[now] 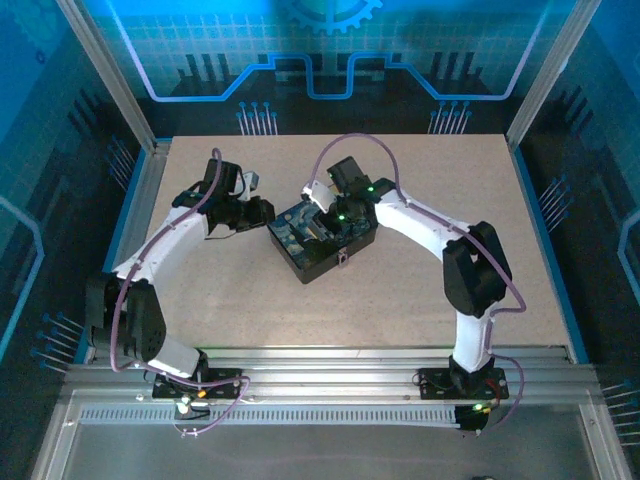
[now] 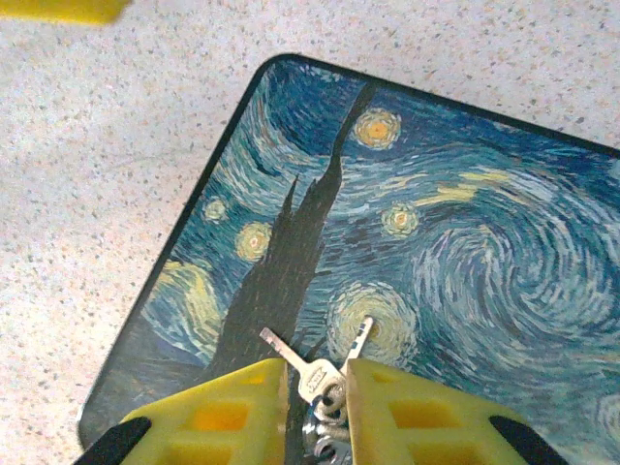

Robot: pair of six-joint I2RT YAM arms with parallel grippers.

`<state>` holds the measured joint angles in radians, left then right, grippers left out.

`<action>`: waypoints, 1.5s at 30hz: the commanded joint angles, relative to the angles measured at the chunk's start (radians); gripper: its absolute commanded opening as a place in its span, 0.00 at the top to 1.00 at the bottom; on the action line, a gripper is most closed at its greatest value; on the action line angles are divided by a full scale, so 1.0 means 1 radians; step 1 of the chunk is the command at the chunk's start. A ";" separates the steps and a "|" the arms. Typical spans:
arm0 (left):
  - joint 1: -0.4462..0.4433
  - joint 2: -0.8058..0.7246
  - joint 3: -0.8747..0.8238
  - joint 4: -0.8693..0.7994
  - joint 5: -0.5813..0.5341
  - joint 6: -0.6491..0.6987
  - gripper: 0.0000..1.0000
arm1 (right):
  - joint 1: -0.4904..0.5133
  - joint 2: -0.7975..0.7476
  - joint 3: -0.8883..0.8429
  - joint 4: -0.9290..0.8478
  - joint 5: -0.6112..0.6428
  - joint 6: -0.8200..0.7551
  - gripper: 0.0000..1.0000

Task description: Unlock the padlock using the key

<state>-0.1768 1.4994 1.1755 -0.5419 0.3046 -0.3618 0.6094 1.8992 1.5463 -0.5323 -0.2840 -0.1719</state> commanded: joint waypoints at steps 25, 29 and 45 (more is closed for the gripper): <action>-0.004 -0.043 0.002 -0.038 0.044 -0.017 0.73 | 0.062 0.061 -0.038 -0.014 0.157 -0.074 0.54; -0.004 -0.048 0.003 -0.038 0.044 -0.017 0.73 | 0.079 0.091 -0.038 -0.016 0.220 -0.086 0.56; -0.066 -0.043 -0.056 -0.034 0.136 -0.159 0.74 | 0.036 0.044 -0.078 0.025 0.094 -0.051 1.00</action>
<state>-0.2104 1.4708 1.1622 -0.5758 0.3592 -0.4232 0.6693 1.9507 1.5070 -0.4503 -0.1253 -0.2508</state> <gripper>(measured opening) 0.261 0.056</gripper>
